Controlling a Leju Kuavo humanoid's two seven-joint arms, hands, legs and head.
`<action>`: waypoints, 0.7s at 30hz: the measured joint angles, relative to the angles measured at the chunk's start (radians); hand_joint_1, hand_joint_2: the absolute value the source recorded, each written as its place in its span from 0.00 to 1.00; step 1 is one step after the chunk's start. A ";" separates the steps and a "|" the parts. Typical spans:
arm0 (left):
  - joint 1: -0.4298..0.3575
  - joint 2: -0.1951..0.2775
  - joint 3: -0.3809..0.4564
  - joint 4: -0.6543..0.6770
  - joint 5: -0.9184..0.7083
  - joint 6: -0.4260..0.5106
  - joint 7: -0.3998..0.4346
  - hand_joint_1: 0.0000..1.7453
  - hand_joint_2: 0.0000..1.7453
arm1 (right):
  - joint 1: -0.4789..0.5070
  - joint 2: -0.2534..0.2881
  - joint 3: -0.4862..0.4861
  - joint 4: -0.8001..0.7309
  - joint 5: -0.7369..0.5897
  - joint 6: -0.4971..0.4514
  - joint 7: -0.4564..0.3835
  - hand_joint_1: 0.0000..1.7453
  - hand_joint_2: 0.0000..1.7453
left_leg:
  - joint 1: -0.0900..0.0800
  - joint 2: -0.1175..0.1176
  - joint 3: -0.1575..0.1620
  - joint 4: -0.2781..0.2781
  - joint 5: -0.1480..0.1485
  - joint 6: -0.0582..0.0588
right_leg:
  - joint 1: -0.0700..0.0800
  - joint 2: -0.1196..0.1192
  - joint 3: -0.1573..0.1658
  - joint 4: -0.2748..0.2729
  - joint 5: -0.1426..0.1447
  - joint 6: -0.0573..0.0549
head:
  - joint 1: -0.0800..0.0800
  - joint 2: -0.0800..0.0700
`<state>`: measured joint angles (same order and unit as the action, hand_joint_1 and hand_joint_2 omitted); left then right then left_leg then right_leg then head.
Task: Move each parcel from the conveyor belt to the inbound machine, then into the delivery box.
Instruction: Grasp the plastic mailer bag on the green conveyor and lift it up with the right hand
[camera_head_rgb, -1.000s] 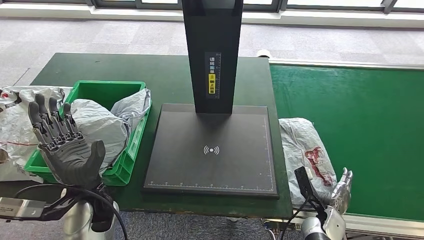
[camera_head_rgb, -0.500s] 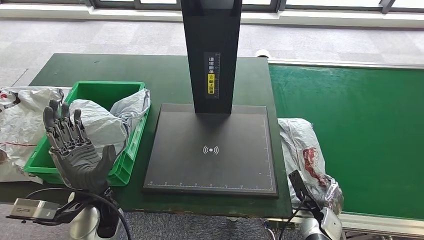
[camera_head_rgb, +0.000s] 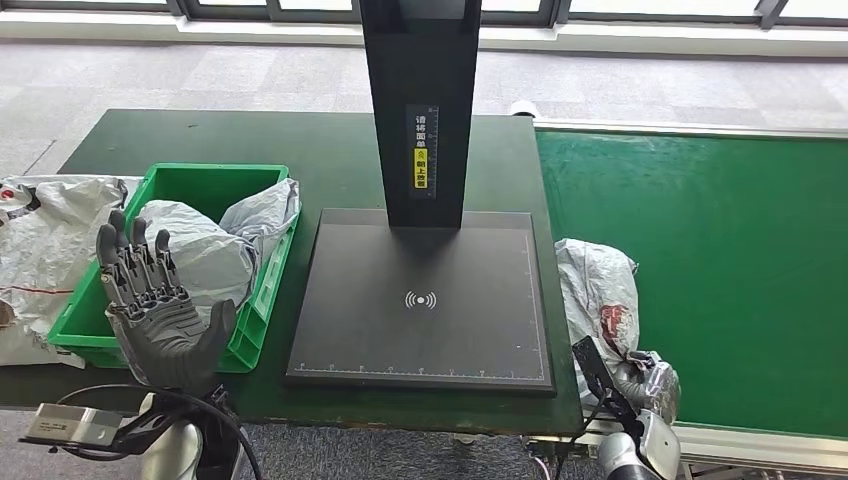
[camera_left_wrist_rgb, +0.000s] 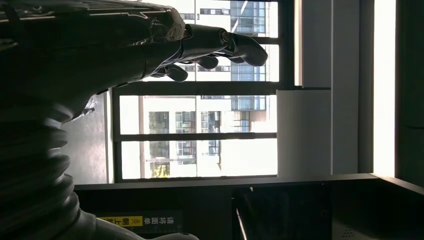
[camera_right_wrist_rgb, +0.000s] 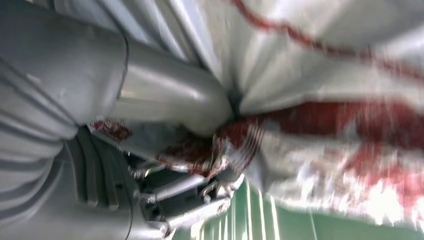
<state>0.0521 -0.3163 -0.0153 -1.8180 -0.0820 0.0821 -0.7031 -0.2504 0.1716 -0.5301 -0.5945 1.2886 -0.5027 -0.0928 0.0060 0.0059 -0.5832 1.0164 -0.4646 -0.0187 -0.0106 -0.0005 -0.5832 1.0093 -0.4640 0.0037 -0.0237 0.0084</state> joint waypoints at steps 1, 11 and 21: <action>0.004 0.000 0.000 -0.003 -0.001 0.000 0.000 0.00 1.00 | 0.007 0.004 0.003 -0.016 -0.015 -0.021 -0.022 1.00 1.00 | 0.000 0.000 0.000 0.000 0.000 0.000 | 0.000 0.000 0.000 0.000 0.000 0.000 | 0.000 0.000; 0.019 -0.001 0.000 -0.020 -0.009 0.011 0.000 0.00 1.00 | 0.112 0.081 0.040 -0.315 -0.200 -0.186 -0.271 1.00 1.00 | 0.000 -0.003 -0.003 0.000 0.000 0.000 | 0.000 -0.003 -0.002 0.000 -0.001 0.001 | 0.000 0.000; 0.006 0.000 -0.016 0.021 -0.015 0.016 0.000 0.00 1.00 | 0.300 0.154 0.078 -1.008 -0.560 -0.198 -0.592 1.00 1.00 | -0.001 -0.004 -0.004 0.000 -0.002 0.001 | -0.001 -0.004 -0.003 0.000 -0.003 0.002 | 0.000 0.000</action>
<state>0.0584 -0.3168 -0.0313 -1.7967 -0.0972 0.0983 -0.7029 0.0495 0.3259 -0.4522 -1.6027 0.7281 -0.7012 -0.6846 0.0050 0.0017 -0.5869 1.0165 -0.4667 -0.0180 -0.0119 -0.0049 -0.5863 1.0093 -0.4669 0.0053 -0.0237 0.0084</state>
